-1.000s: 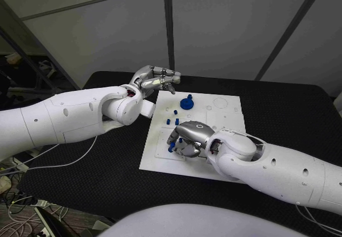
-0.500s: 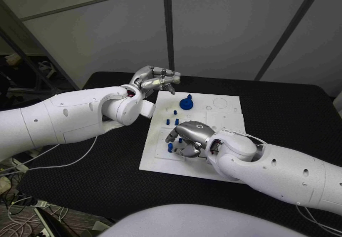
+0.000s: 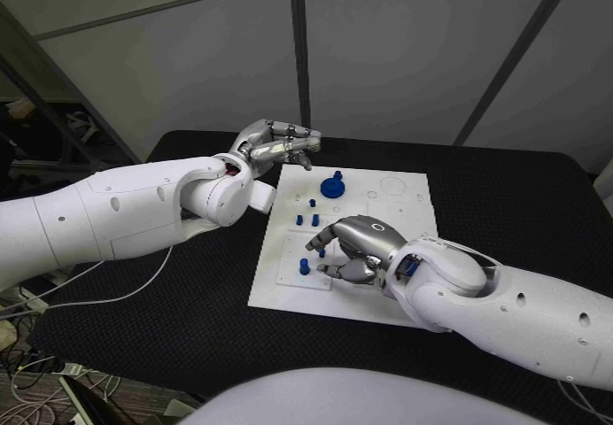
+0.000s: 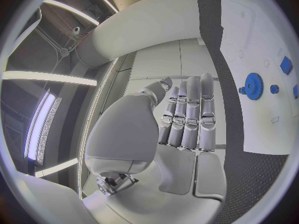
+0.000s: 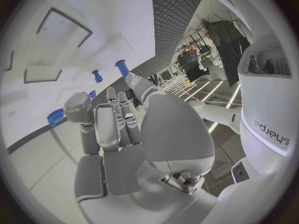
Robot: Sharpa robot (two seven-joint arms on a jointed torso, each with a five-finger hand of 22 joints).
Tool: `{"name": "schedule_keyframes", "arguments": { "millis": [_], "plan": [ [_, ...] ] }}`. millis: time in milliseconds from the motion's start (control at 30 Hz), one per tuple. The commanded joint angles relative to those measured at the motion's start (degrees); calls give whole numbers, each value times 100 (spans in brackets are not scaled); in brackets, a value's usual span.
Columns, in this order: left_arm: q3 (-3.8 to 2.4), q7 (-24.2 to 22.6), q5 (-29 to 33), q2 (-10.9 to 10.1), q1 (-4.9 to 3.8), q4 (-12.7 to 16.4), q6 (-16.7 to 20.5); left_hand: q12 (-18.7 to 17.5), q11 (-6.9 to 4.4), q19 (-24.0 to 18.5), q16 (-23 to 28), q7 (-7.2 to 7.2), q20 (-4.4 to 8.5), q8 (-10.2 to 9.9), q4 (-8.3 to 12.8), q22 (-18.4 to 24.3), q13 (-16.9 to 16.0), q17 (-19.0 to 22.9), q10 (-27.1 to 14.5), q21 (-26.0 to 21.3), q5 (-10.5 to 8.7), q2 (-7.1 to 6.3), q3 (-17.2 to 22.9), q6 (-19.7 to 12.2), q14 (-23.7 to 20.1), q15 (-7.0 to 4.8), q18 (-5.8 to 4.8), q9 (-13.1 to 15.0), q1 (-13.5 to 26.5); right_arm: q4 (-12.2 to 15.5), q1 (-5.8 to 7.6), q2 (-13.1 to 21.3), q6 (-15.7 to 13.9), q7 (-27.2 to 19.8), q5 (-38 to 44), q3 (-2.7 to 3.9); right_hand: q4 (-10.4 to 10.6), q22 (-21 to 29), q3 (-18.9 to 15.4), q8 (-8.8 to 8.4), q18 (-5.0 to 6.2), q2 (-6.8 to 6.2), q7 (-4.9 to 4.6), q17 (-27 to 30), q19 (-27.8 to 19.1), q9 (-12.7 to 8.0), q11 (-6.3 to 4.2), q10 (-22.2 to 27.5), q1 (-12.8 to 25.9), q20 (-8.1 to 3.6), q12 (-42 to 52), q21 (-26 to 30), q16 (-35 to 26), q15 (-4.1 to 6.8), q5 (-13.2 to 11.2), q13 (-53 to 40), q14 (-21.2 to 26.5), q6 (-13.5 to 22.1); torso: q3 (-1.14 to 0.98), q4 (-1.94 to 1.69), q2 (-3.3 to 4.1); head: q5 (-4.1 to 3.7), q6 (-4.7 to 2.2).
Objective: Assemble the parts on the task board
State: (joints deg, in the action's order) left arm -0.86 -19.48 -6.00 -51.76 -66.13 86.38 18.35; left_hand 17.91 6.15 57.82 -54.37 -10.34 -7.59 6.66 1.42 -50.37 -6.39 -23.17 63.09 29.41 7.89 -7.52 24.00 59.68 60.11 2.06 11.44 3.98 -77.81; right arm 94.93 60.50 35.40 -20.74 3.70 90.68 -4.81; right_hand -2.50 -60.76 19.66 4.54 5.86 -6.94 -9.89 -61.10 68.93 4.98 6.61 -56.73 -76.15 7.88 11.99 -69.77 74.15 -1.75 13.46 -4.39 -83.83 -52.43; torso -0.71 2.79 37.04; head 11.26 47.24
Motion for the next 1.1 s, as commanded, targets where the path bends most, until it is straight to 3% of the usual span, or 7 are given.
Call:
{"name": "schedule_keyframes", "arguments": {
  "millis": [33, 133, 267, 367, 433, 633, 1100],
  "plan": [
    [-4, -39, 6, -26, -8, -3, -66, 28, 10, -11, 23, -4, -35, -14, 5, 5, -5, 9, -48, -32, 33, 36, -42, -47, -8, 16, -107, -3, -4, 195, 66, 350, -656, -308, -913, 78, 97, 396, -31, 132, 175, 112, -37, 482, -313, 65, -18, -318, 58, -4, 177, 319, -339, 13, 50, -28, 186, -313, 6, 1, -11, -72, -38],
    [-3, -47, 6, -58, -8, 3, -69, 30, 10, -10, 23, -4, -35, -14, 5, 6, -5, 10, -50, -34, 33, 34, -46, -49, -9, 17, -107, -3, -3, 353, 131, 774, -556, -240, -1461, 185, 190, 291, -66, 263, 158, 160, 64, 383, -205, 125, -190, -981, 106, -79, 521, 260, -298, 133, 48, -173, 122, -615, 9, 18, -22, -141, -71],
    [-2, -56, 6, -96, -8, 18, -61, 30, 10, -10, 23, -4, -35, -14, 5, 6, -5, 10, -50, -34, 33, 34, -46, -49, -9, 17, -107, -3, -3, 552, 188, 1375, -300, 70, -2103, 273, 381, -516, -348, 379, -29, 74, 289, -431, 472, 192, -455, -1905, 335, -274, 1299, -341, 208, 349, 49, -684, -172, -887, 20, 34, -26, -278, -124],
    [-1, -59, 7, -115, -7, 23, -54, 30, 10, -10, 23, -4, -35, -14, 5, 6, -5, 10, -50, -34, 33, 34, -46, -49, -9, 17, -107, -3, -3, 701, 203, 1750, -190, 313, -2319, 298, 544, -1008, -637, 401, -148, 39, 377, -1182, 857, 257, -536, -2128, 461, -399, 3179, -713, 687, 441, 334, -2737, -352, -953, 30, 50, -37, -405, -136],
    [0, -60, 7, -124, -7, 26, -51, 30, 10, -10, 23, -4, -35, -14, 5, 6, -5, 10, -50, -34, 33, 34, -46, -49, -9, 17, -107, -3, -3, 818, 209, 1985, -180, 475, -2376, 306, 695, -1241, -866, 411, -181, 138, 393, -1634, 1007, 368, -528, -1939, 424, -450, 4610, -881, 960, 432, 446, -4398, -405, -936, 35, 56, -42, -474, -155],
    [1, -61, 7, -134, -7, 39, -48, 30, 10, -10, 23, -4, -35, -14, 5, 6, -5, 10, -50, -34, 33, 34, -46, -49, -9, 17, -107, -3, -3, 1071, 211, 2459, -277, 1009, -2055, 313, 1046, -1520, -1343, 456, -253, 139, 358, -2121, 1170, 584, -493, -2096, 558, -377, 5954, -1073, 1223, 403, 693, -6083, -469, -870, 44, 62, -48, -626, -181],
    [2, -62, 53, -146, -7, 60, -48, 36, 10, -9, 25, -3, -38, -10, -1, 11, -8, 12, -53, -41, 31, 32, -57, -49, -10, 19, -108, -2, 9, 1140, -16, 2450, -109, 2213, -815, 295, 1389, -1674, -2021, 636, -283, 12, 354, -2382, 1251, 896, -479, -2169, 536, -357, 6308, -1173, 1353, 381, 839, -6656, -510, -694, 41, 52, -47, -695, -163]
  ]
}}
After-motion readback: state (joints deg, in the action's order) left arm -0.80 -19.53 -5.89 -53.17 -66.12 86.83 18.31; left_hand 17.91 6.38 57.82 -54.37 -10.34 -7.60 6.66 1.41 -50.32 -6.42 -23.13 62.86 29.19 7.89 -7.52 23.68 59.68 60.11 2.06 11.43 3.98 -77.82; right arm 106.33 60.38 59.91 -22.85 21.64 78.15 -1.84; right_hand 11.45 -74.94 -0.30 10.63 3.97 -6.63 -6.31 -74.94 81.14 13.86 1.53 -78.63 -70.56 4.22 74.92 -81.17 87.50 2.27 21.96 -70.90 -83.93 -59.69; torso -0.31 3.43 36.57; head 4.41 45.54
